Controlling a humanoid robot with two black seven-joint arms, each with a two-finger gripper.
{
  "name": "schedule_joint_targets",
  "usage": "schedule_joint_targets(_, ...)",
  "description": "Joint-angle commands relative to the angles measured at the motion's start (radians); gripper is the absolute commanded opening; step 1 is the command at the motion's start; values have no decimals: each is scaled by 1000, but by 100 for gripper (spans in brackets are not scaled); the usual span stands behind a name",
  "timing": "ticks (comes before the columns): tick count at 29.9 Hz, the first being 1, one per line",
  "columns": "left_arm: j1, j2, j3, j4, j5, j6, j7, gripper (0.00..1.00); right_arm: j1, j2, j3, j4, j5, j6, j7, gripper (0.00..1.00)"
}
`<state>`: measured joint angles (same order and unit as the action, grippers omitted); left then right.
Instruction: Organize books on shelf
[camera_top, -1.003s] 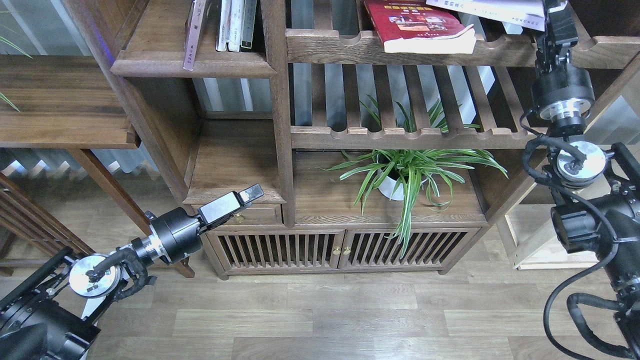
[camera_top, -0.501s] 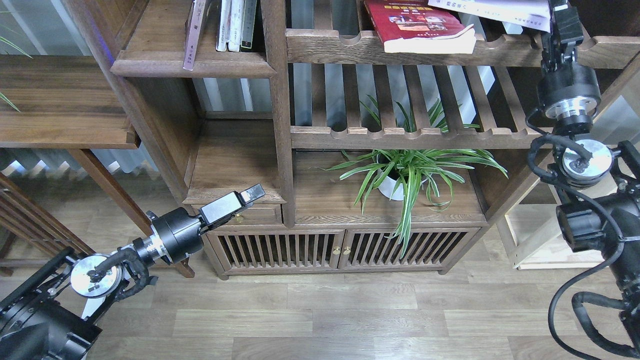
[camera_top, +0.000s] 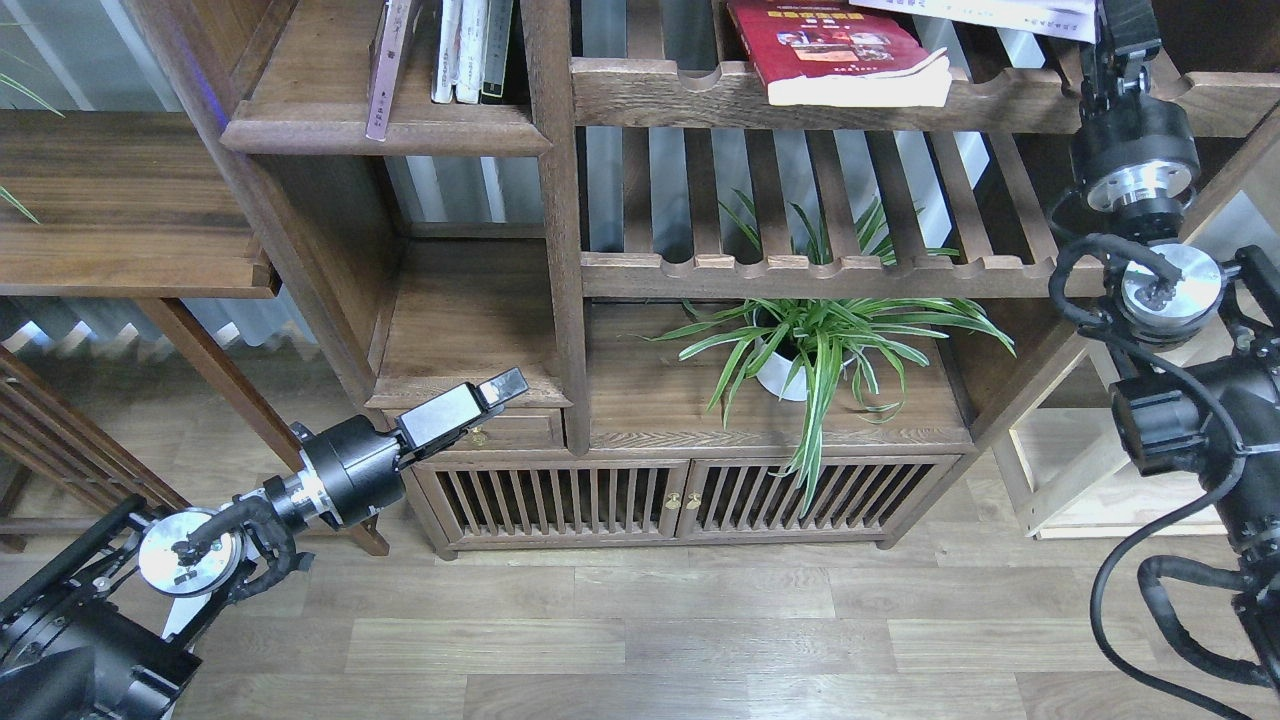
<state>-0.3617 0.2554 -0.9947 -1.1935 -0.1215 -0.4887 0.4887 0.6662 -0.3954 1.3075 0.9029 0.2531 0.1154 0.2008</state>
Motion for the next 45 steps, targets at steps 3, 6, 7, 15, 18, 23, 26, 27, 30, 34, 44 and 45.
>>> schedule_joint_targets(3,3,4,-4,0,-1,0,0,98,9,4,-10,-4,0,-36,-11,78)
schedule_joint_targets(6,6,5,-8,0,-1,0,0,98,15,13,-11,-4,0,-52,-30,76)
schedule_joint_targets(7,6,5,-8,0,-1,0,0,98,19,16,-11,-4,0,-56,-37,75)
schedule_joint_targets(15,13,5,-10,2,-6,0,0,98,30,18,-10,-4,2,-57,-66,52)
schedule_joint_targets(18,13,5,-12,2,-6,0,0,98,30,16,-8,-4,3,-51,-70,40)
schedule_joint_targets(23,13,5,-12,2,-6,0,0,98,30,16,-8,-4,3,-42,-80,26)
schedule_joint_targets(26,13,7,-12,0,-6,0,0,98,30,15,-7,-4,3,-39,-80,23)
schedule_joint_targets(27,13,7,-12,0,-6,0,0,98,32,15,-7,-4,3,-39,-81,23)
schedule_joint_targets(30,13,7,-12,0,-6,0,0,98,30,12,1,-4,3,-39,-81,23)
schedule_joint_targets(34,13,7,-12,0,-6,0,0,98,21,4,9,-4,3,-25,-80,24)
schedule_joint_targets(44,13,4,-21,22,-9,0,0,98,18,-3,27,-4,0,-23,-60,99)
schedule_joint_targets(45,13,4,-24,23,-9,0,0,98,18,-5,44,-4,2,-20,-57,99)
